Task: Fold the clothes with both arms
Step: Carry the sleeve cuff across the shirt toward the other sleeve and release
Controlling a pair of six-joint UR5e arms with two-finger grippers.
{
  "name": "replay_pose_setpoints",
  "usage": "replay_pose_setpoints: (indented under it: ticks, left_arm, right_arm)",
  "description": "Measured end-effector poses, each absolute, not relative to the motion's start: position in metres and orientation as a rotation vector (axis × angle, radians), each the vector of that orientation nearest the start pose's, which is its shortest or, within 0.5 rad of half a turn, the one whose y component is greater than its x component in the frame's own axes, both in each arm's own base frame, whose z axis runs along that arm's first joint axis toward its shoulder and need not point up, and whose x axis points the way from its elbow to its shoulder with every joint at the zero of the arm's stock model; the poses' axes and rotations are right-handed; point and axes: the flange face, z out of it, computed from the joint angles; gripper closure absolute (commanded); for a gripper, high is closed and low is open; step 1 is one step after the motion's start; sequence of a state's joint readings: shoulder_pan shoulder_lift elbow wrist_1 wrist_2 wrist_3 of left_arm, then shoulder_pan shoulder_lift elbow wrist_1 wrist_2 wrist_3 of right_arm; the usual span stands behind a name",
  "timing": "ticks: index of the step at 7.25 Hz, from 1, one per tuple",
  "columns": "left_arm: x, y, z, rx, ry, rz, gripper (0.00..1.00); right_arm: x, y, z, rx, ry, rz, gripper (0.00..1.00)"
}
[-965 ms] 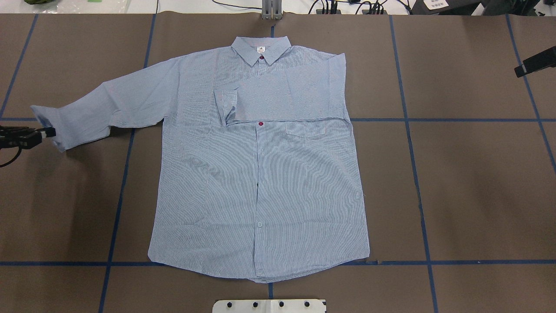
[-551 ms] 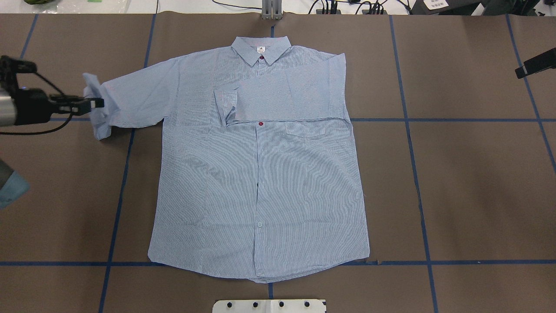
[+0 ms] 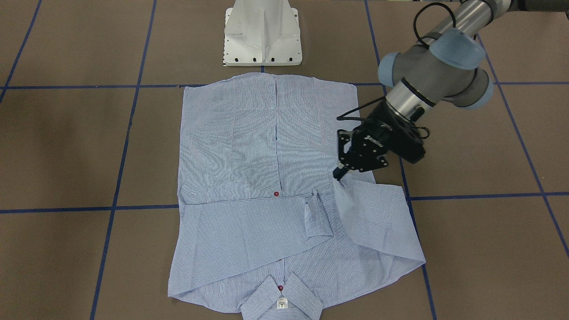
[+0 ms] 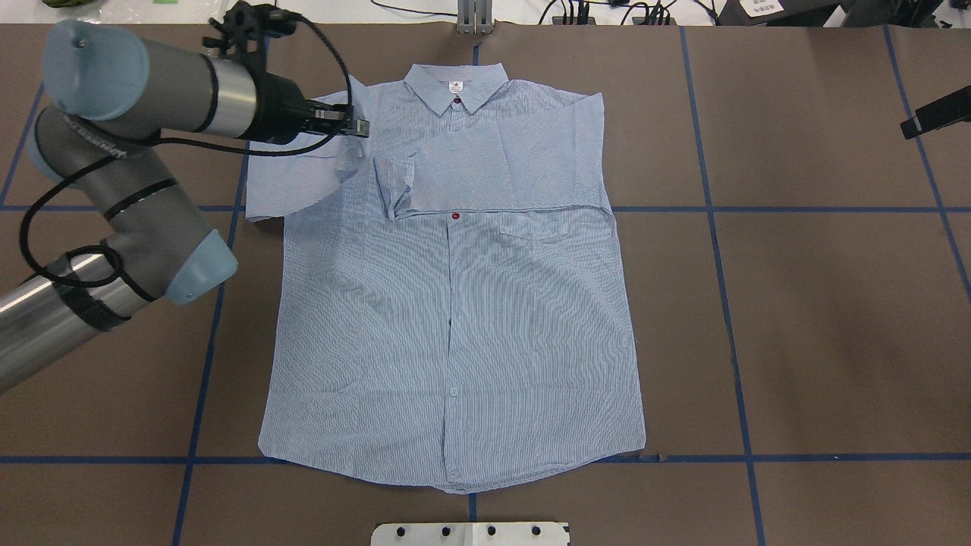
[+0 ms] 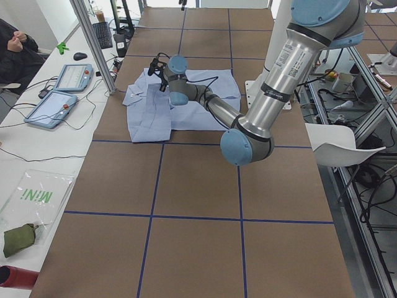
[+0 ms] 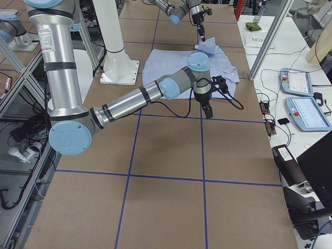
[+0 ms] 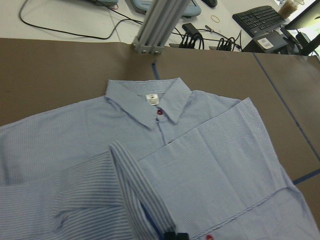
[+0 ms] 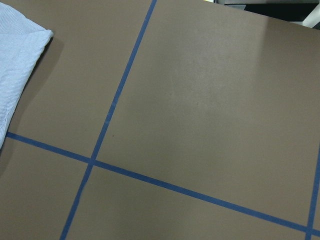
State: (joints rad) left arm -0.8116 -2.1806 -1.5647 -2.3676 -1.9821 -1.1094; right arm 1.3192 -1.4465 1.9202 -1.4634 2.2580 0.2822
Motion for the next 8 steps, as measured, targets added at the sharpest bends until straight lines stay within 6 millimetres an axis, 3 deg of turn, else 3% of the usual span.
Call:
replay_pose_setpoints:
  ticks: [1,3,6,7,8]
  left_arm:
    - [0.419,-0.549,0.169,0.526,1.301,-0.025,1.0]
    - [0.454,-0.546,0.13,0.515,1.28,-0.052,1.0]
    - [0.496,-0.54,0.113,0.529,1.231,-0.096,1.0]
    - [0.513,-0.53,0.114,0.543,1.215,-0.104,0.94]
    - [0.533,-0.514,0.11,0.554,1.21,-0.101,0.43]
  right_arm:
    - [-0.063,-0.528,0.415,0.361,-0.79,-0.171,0.0]
    - [-0.063,-0.528,0.416,0.361,-0.79,-0.171,0.0]
    - [-0.064,-0.529,0.417,0.359,-0.79,-0.171,0.0]
    - [-0.064,-0.529,0.417,0.359,-0.79,-0.171,0.0]
    - [-0.064,-0.529,0.417,0.358,-0.79,-0.17,0.0]
